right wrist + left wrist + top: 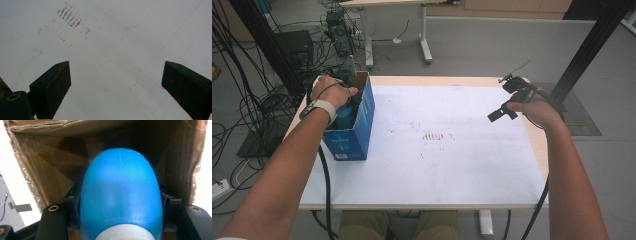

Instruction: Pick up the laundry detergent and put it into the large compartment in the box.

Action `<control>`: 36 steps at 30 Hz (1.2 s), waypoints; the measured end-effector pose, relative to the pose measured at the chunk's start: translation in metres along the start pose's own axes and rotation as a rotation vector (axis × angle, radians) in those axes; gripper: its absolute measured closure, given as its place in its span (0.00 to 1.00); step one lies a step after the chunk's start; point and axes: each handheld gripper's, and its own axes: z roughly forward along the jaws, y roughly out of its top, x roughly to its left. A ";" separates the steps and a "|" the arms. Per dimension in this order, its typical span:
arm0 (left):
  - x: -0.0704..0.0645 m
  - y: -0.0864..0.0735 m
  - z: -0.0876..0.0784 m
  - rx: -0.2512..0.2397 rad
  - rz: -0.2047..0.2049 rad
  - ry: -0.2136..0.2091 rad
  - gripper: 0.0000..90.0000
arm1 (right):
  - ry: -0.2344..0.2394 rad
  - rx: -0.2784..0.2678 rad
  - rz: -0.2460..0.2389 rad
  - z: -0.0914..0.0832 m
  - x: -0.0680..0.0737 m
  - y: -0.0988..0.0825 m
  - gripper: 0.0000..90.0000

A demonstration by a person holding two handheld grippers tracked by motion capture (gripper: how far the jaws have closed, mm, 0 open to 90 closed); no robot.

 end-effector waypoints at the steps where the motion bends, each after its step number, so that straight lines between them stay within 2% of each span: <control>1: 0.000 -0.001 0.001 -0.006 -0.001 0.000 0.41 | -0.001 0.002 0.002 0.000 0.000 0.000 0.10; 36: 0.005 -0.002 0.003 -0.001 0.000 -0.003 0.41 | -0.006 0.004 0.005 -0.002 0.003 -0.001 0.10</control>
